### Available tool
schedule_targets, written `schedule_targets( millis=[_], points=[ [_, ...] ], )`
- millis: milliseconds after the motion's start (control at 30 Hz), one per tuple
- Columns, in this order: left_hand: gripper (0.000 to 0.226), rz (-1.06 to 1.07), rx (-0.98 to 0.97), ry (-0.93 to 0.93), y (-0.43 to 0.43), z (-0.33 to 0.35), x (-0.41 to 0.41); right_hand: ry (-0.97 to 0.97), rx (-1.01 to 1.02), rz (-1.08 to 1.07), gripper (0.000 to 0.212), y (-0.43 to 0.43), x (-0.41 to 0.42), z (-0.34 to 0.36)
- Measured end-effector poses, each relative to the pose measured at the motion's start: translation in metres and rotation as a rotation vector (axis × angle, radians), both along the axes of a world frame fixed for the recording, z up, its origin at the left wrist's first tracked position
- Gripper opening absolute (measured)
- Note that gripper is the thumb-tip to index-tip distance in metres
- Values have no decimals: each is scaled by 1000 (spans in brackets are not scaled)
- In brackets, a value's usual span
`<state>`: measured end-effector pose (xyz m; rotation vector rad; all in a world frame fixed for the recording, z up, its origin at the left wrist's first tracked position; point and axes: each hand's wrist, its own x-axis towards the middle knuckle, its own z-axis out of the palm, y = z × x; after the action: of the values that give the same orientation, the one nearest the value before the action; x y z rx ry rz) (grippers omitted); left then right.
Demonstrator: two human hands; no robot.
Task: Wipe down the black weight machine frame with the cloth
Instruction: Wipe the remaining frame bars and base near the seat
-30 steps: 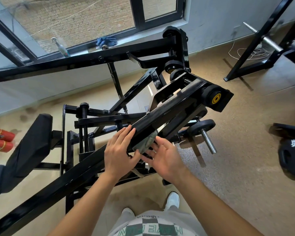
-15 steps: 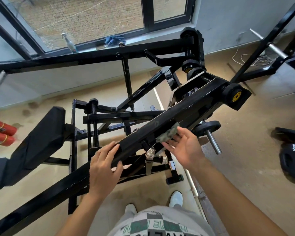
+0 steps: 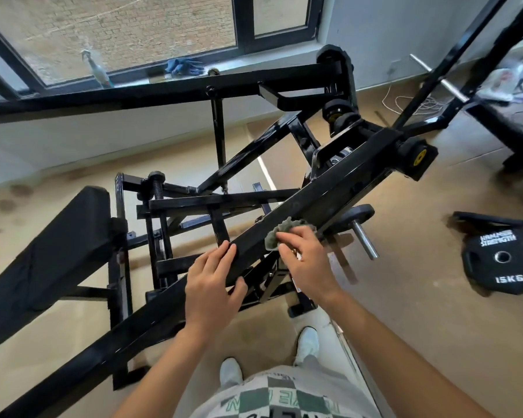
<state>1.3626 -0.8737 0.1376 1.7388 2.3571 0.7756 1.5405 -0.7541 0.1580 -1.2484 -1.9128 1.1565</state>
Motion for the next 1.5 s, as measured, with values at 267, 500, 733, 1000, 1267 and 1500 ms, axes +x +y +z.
schedule_targets(
  millis=[267,500,733,1000,1267,1500],
  points=[
    [64,-79,-80,-85,-2,8,-10,-533,598,332,38,-8,8,-6],
    [60,-142,-103,-112,-20,13,-35,-65,4,-12,46,-7,-1,4],
    [65,-135,-155,-126,-44,10,-59,-104,123,-57,41,-22,-13,2],
    [71,-191,-161,-152,-44,11,-66,-300,405,-72,56,-68,-29,-2],
    [73,-232,-183,-305,-47,11,-75,177,-286,-206,60,-118,-76,-7],
    [71,-253,-171,-318,-49,10,-77,583,-767,-331,44,-95,-72,-5]
  ],
)
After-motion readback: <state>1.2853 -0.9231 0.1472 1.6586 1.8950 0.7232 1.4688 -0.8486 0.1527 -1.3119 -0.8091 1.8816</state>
